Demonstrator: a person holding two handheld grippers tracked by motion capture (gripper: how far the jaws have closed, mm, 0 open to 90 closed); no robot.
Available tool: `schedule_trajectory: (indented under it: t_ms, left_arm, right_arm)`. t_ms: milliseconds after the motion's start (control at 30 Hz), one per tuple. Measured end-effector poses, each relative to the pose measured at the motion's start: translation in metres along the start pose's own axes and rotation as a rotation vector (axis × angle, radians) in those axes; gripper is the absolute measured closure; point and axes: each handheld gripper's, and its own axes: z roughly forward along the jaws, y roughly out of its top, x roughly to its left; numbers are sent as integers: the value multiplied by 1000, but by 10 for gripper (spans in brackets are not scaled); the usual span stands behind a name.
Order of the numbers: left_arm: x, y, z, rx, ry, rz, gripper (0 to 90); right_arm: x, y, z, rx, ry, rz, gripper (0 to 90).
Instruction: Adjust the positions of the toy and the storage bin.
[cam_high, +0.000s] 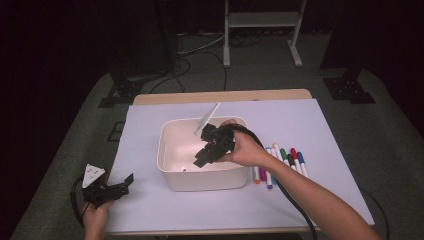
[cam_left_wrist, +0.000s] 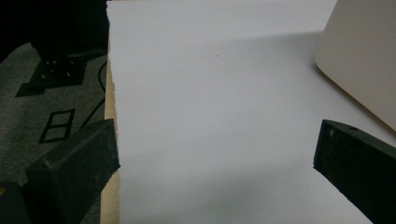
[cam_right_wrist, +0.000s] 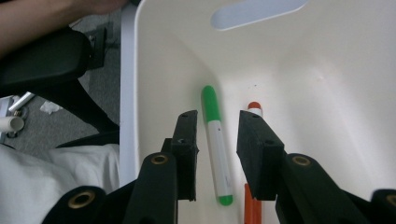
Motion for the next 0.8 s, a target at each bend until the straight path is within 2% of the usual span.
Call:
schedule_trajectory:
  t_ms: [133,167,200,267,333,367,467,500,533,567,600,667,700,733,767,800]
  left_arm:
    - [0,0,0,2,0,2,0]
    - [0,0,0,2,0,2,0]
    - [0,0,0,2,1,5,0]
    - [-1,0,0,0,2,2,0]
    - [-1,0,0,0,3,3,0]
    - [-1,0,0,6,4,6,0]
    - [-1,0,0,3,5,8,0]
    - [-1,0,0,2,5,7,0]
    - [-1,0,0,6,4,8,0]
    - [-1,0,0,6,4,8,0]
    - [-1,0,0,7,5,8,0]
    - [-1,0,0,6,7,10,0]
    - [-1,0,0,3,7,12,0]
    - [-2,0,0,2,8,12,0]
    - [-2,0,0,2,8,12,0]
    - [-2,0,0,5,8,14,0]
  right_arm:
    - [2,-10,-22,-37,-26,11,646]
    - [2,-10,-22,-37,-26,11,646]
    - [2,-19,-35,-60,-43,27,635]
    - [2,-22,-39,-66,-48,33,627]
    - [1,-32,-51,-87,-64,45,622]
    - [0,-42,-62,-109,-81,60,604]
    - [0,-54,-73,-131,-98,74,595]
    - [-1,-67,-85,-147,-117,96,574]
    - [-2,-74,-90,-156,-125,111,574]
    - [-2,-74,-90,-156,-125,111,574]
    - [-3,-85,-98,-171,-137,143,565]
    - [-4,-98,-106,-184,-155,166,563]
    - [-4,-98,-106,-184,-155,166,563]
    - [-5,-111,-112,-196,-172,183,555]
    - [-5,-111,-112,-196,-172,183,555]
    - [-7,-125,-118,-201,-189,208,543]
